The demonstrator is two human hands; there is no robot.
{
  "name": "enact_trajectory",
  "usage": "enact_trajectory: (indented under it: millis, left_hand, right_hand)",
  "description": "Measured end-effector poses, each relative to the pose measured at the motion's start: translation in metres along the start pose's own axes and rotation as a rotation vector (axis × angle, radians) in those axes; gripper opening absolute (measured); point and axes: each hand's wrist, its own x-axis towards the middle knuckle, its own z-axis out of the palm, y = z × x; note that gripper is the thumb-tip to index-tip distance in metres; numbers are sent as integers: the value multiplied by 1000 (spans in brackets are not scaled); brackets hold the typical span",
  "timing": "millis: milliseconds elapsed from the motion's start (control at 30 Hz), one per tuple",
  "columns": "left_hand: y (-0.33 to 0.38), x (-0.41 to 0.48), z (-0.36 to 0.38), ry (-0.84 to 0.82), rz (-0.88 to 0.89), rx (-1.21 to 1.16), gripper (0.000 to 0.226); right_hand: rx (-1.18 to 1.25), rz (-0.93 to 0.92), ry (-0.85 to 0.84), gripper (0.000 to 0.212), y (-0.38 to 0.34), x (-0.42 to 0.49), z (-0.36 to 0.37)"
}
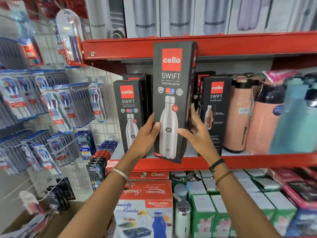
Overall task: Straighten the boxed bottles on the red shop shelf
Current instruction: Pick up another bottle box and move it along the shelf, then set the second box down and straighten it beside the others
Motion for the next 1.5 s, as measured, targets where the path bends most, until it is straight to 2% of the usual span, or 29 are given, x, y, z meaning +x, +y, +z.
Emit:
enact_trajectory:
  millis: [200,367,567,1000,1100,1167,1267,1333,1367,1433,1500]
  left_hand:
    - [-12,-3,15,83,84,83,59]
    - [-35,9,26,150,93,107,61]
    - [-66,31,35,174,25,123,62]
    - [-99,52,41,119,-117,239,63]
    - [-98,48,45,161,-55,206,62]
    - [-92,42,54,313,47,130,57]
    - [-70,38,75,550,326,142,47]
    - [-54,41,93,498,482,165,41]
    - [-47,44,104,422,489,143,39]
    - [-35,49,125,264,377,48,39]
    - [-29,52,144,164,185,-47,42]
  right_hand:
    - [-49,27,-83,63,12,-6,0]
    - [-137,17,-40,61,36,2,7]
    - [-180,40,-9,59,65,18,10]
    - [-198,76,110,51,104,26,26]
    - [-201,80,143,49,104,19,27]
    - [-217,44,192,45,100,11,23]
    - [-282,-151,461,37,84,-2,7]
    - [-357,-257,655,37,76,-5,-9]
    - [-400,-277,719,40,74,-6,-17]
    - [-495,-220,769,53,75,-4,-32]
    - [-569,-61,745,73,78,-2,-40]
